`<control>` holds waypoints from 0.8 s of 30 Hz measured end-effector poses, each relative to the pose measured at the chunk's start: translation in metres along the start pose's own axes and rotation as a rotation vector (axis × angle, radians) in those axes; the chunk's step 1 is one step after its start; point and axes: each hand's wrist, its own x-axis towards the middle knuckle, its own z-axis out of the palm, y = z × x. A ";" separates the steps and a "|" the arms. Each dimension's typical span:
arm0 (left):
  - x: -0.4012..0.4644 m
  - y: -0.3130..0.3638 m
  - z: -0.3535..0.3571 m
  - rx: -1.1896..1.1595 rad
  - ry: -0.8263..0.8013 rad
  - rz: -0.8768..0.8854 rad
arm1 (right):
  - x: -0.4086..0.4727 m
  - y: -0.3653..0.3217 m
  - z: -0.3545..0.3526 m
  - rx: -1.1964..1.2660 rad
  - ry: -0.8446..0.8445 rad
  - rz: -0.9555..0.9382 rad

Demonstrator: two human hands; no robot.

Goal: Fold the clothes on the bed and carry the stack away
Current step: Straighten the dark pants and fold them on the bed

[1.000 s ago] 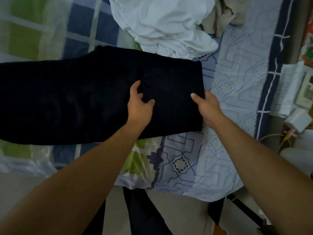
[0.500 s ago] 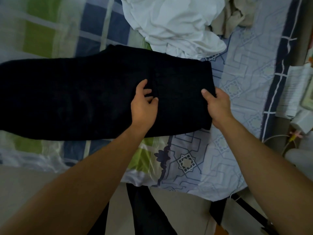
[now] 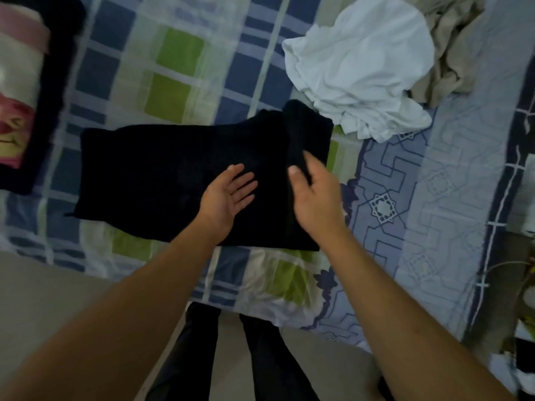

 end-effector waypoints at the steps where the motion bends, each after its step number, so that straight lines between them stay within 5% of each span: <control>1: 0.001 0.007 -0.009 -0.012 -0.010 -0.009 | -0.002 -0.004 0.021 -0.065 -0.043 -0.008; 5: 0.005 0.024 -0.037 0.087 0.023 -0.017 | -0.012 -0.002 0.086 -0.355 -0.371 0.084; 7: 0.009 0.025 -0.044 0.248 0.079 0.037 | -0.020 0.007 0.101 -0.399 -0.406 0.118; 11: 0.017 0.021 -0.046 0.466 0.128 0.139 | -0.030 0.018 0.096 -0.292 -0.273 0.128; 17: 0.036 0.034 -0.026 0.625 0.051 0.315 | -0.009 0.050 0.034 -0.362 0.151 0.262; 24: 0.064 0.047 0.004 0.469 0.081 0.308 | 0.039 0.081 0.003 -0.073 0.224 0.563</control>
